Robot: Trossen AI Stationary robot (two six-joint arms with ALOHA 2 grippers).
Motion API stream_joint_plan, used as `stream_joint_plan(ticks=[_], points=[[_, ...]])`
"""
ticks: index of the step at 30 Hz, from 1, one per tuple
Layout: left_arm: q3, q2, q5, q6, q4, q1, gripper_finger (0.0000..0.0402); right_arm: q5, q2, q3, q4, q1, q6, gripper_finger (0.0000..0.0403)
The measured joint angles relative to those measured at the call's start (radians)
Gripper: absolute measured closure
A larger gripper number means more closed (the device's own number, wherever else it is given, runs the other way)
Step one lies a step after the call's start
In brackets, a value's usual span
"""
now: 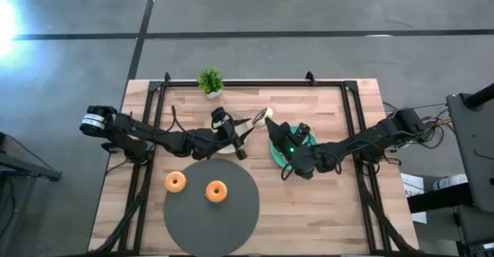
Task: Pick & Place donuts
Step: Put the large black donut on the brown plate
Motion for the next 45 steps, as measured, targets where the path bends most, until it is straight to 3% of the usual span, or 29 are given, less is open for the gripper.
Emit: stream_joint_plan(ticks=[7,17,29,36,45], points=[[0.015,0.0,-0.005,0.03,0.002,0.004,0.0281,0.001,-0.002,-0.008,0.0,-0.012,0.03,0.039],[0.012,0.004,-0.019,0.053,0.002,0.004,0.022,0.001,-0.001,-0.009,-0.001,-0.026,0.033,0.039],[0.029,0.011,-0.007,0.051,-0.004,0.004,0.0218,-0.003,0.001,-0.009,-0.001,-0.045,0.037,0.039],[0.059,0.057,0.008,0.059,-0.006,0.015,0.0218,-0.059,0.003,-0.008,0.0,-0.061,0.036,0.039],[0.073,0.061,-0.043,0.098,-0.007,0.028,0.0232,-0.08,0.003,-0.008,-0.004,-0.061,0.045,0.039]])
